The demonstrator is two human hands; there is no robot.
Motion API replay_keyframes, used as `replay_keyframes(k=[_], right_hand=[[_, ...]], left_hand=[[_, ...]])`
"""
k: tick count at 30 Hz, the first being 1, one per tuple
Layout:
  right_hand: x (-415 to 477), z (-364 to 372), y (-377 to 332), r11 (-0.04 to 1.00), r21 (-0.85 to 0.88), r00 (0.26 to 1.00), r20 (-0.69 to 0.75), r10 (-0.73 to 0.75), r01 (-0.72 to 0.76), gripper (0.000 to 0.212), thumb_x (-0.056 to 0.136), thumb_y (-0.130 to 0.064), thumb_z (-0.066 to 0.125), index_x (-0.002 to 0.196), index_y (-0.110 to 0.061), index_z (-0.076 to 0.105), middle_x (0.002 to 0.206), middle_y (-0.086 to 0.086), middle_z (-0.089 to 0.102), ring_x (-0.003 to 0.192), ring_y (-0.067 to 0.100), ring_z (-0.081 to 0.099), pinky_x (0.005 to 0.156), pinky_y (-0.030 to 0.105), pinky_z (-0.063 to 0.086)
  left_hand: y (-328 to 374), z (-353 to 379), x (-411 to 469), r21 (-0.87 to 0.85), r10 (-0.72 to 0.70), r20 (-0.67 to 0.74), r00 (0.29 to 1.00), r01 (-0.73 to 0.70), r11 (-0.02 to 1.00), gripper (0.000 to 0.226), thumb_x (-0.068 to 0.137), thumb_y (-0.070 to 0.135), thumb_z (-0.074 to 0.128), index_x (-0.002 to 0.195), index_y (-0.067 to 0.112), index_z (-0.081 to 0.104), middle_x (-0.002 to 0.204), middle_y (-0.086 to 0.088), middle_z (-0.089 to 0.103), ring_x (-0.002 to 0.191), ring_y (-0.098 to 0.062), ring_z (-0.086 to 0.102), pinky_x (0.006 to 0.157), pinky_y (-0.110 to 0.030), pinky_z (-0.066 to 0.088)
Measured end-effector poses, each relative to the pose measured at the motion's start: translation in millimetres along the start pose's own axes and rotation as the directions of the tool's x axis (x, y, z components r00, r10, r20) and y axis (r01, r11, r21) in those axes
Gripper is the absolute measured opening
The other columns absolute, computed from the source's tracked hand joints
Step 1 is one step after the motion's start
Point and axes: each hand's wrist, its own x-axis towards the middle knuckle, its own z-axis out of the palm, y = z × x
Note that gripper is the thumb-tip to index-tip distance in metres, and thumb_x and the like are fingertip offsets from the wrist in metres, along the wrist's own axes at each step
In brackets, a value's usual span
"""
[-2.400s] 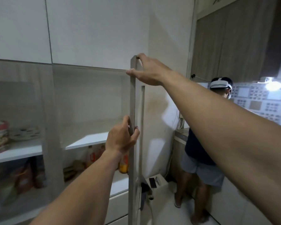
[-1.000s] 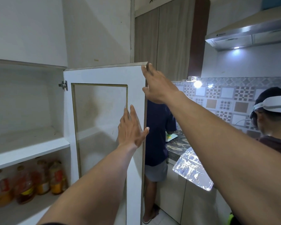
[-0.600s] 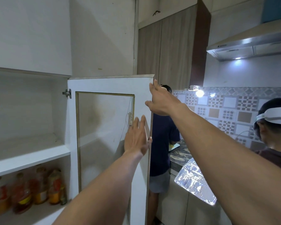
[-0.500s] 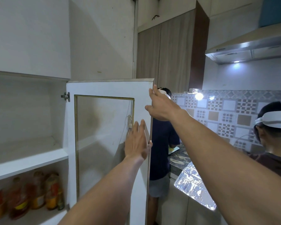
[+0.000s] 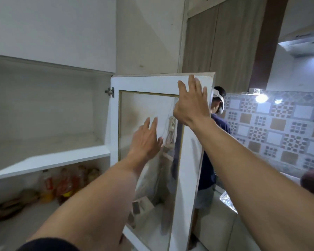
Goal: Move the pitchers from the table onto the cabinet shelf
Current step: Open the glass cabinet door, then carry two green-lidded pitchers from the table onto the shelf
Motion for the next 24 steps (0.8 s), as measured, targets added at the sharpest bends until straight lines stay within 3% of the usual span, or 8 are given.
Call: replay_keyframes(k=[3,7,11,18,24], right_hand=[[3.2,15.4,-56.7,0.995,0.081,0.995,0.076,-0.069,0.063,0.071,0.089,-0.013,0.045,0.156,-0.012,0.021,0.166,0.019,0.006,0.153,0.036,0.004,0.122,0.057,0.009],[5.1,34.3,-140.6,0.974,0.193,0.98,0.135,-0.148,0.121,0.069,0.093,-0.02,0.045,0.156,-0.014,0.018,0.166,0.019,0.006,0.152,0.035,0.007,0.121,0.056,0.012],[6.7,44.6,-246.5,0.935,0.29,0.953,0.16,-0.258,0.205,0.068,0.092,-0.025,0.046,0.155,-0.014,0.022,0.161,0.02,0.02,0.148,0.036,0.02,0.117,0.056,0.023],[-12.9,64.1,-427.5,0.822,0.489,0.884,0.193,-0.427,0.29,0.069,0.096,-0.036,0.045,0.157,-0.017,0.02,0.163,0.019,0.018,0.15,0.036,0.019,0.119,0.056,0.02],[-52.1,73.5,-578.2,0.678,0.647,0.797,0.177,-0.578,0.348,0.069,0.097,-0.041,0.044,0.158,-0.017,0.02,0.163,0.019,0.021,0.15,0.034,0.02,0.119,0.054,0.021]], left_hand=[[-61.2,-32.3,-9.8,0.065,-0.045,-0.055,0.998,0.048,0.997,0.07,0.096,0.04,0.051,0.152,0.017,0.017,0.158,-0.015,0.023,0.133,-0.039,0.041,0.107,-0.048,0.038],[-141.1,-79.6,-32.1,0.175,-0.128,-0.071,0.989,0.139,0.975,0.07,0.096,0.038,0.049,0.153,0.016,0.016,0.159,-0.017,0.021,0.137,-0.038,0.036,0.109,-0.047,0.033],[-229.7,-140.2,-67.4,0.292,-0.217,-0.126,0.968,0.245,0.924,0.068,0.095,0.038,0.05,0.152,0.015,0.021,0.158,-0.017,0.025,0.135,-0.039,0.038,0.107,-0.048,0.035],[-369.5,-241.8,-153.0,0.47,-0.352,-0.2,0.914,0.405,0.784,0.069,0.094,0.044,0.046,0.153,0.016,0.022,0.159,-0.017,0.025,0.14,-0.037,0.033,0.114,-0.049,0.029],[-465.2,-320.3,-249.8,0.538,-0.495,-0.288,0.82,0.566,0.625,0.065,0.094,0.046,0.043,0.15,0.018,0.028,0.157,-0.016,0.029,0.138,-0.036,0.034,0.113,-0.049,0.029]])
